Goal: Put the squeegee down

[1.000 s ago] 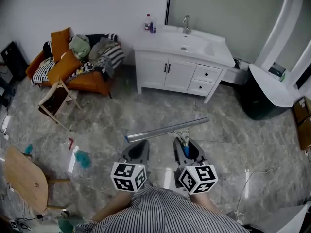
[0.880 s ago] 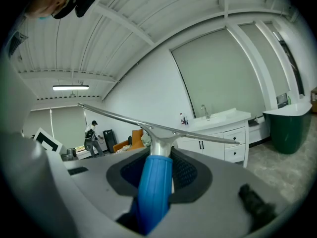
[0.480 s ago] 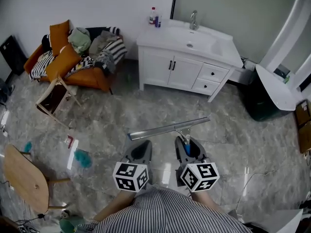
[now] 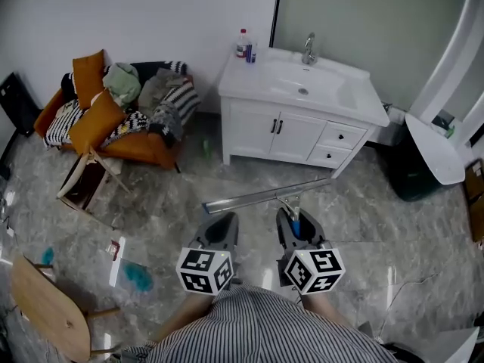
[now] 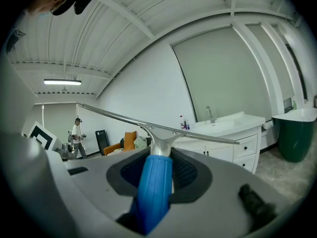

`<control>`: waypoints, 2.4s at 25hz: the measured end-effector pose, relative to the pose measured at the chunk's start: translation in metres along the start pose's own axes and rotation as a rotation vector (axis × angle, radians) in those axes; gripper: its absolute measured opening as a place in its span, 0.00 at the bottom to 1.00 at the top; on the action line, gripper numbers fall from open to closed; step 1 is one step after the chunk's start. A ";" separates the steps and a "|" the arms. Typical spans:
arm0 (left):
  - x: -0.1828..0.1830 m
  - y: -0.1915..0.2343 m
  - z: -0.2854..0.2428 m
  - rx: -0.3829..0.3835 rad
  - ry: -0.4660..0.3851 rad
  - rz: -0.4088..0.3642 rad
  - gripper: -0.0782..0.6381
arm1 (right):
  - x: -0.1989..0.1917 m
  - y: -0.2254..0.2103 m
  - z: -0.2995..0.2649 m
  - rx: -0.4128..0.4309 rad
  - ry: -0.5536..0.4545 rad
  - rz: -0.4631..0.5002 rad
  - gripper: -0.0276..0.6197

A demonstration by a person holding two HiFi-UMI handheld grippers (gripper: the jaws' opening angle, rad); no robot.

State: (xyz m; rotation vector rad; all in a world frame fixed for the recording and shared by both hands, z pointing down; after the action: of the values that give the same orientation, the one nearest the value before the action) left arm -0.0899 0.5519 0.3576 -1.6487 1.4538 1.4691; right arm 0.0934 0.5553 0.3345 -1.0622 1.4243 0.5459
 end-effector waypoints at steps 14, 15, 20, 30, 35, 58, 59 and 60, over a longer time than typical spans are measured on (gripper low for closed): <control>0.046 0.069 -0.087 -0.070 0.033 -0.025 0.13 | 0.018 -0.007 -0.111 -0.057 -0.001 -0.013 0.22; 0.046 0.071 -0.090 -0.071 0.035 -0.021 0.13 | 0.018 -0.008 -0.115 -0.060 0.003 -0.012 0.22; 0.043 0.078 -0.108 -0.070 0.063 -0.006 0.13 | 0.016 -0.020 -0.130 -0.072 0.022 -0.027 0.22; 0.061 0.096 -0.177 -0.032 0.074 -0.012 0.13 | 0.026 -0.069 -0.197 -0.033 0.039 -0.046 0.22; 0.085 0.101 -0.236 -0.021 0.066 -0.027 0.13 | 0.049 -0.109 -0.243 -0.009 0.037 -0.030 0.22; 0.161 0.084 -0.464 0.047 0.034 -0.003 0.13 | 0.130 -0.298 -0.395 0.072 0.061 -0.015 0.22; 0.161 0.084 -0.467 0.051 0.038 -0.001 0.13 | 0.129 -0.301 -0.396 0.075 0.067 -0.021 0.22; 0.160 0.084 -0.468 0.054 0.042 0.001 0.13 | 0.129 -0.303 -0.398 0.077 0.071 -0.025 0.22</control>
State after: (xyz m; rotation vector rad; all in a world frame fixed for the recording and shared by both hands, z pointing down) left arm -0.0079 0.0571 0.3744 -1.6554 1.5035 1.3908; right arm 0.1596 0.0441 0.3596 -1.0446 1.4806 0.4358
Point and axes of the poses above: the fingertips, and each gripper's own axes: z backward along the fingers, y to its left, x out of its top, the point moved 7 cm from there along z, backward along the fingers, and after that the axes turned 9 degrees about x, right-handed, at the moved point
